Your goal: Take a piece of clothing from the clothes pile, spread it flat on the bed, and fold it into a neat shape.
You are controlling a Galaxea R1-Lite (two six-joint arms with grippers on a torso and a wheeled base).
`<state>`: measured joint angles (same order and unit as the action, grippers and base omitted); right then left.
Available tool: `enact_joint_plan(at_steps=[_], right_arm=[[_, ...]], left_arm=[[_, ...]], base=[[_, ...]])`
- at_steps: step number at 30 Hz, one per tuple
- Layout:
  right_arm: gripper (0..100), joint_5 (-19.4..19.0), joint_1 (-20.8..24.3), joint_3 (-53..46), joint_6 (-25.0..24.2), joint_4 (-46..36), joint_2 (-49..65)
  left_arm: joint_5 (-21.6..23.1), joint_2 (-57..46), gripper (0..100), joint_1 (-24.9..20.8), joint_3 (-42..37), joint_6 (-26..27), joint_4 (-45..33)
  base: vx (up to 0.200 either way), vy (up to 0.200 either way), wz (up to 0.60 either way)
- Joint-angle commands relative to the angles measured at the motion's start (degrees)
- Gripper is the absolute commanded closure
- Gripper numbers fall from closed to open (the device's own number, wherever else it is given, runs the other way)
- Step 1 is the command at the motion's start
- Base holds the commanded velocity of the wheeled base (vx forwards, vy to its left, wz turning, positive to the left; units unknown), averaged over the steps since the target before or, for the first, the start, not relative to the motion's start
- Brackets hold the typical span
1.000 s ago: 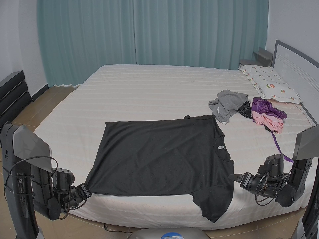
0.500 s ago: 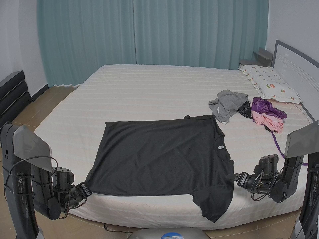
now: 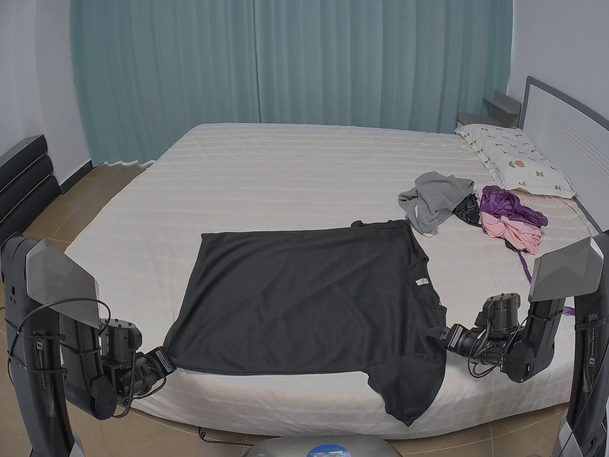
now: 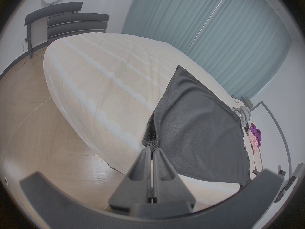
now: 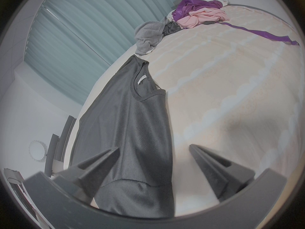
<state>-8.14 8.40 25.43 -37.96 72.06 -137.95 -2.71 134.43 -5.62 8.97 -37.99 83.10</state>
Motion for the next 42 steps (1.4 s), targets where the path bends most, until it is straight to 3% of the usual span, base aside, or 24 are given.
enact_joint_plan(at_steps=[1,23,33,40,41,42], right_arm=[[100,0.0,0.1,1.5,0.0,0.0,-1.2],[100,0.5,-2.1,9.2,0.0,-0.3,0.8],[100,0.5,-2.2,15.1,0.1,-6.2,0.0],[100,0.3,-2.2,17.2,2.7,-8.2,-2.1],[0,0.3,-2.2,17.5,3.0,-8.2,-2.4],[0,0.3,-2.3,17.6,3.1,-8.2,-2.6]], left_arm=[[0.0,0.2,100,0.1,0.2,-0.1,0.0],[0.1,0.0,100,0.0,0.6,-0.2,0.0],[0.1,0.0,100,-0.1,0.6,-0.2,0.0],[0.1,0.1,100,-0.1,0.7,-0.2,0.0],[0.1,0.1,100,-0.2,0.7,-0.4,0.0],[0.1,0.1,100,-0.1,0.7,-0.2,0.0]], base=[[0.0,0.0,0.0],[0.0,0.0,0.0],[0.0,0.0,0.0],[0.0,0.0,0.0],[0.0,0.0,0.0],[0.0,0.0,0.0]])
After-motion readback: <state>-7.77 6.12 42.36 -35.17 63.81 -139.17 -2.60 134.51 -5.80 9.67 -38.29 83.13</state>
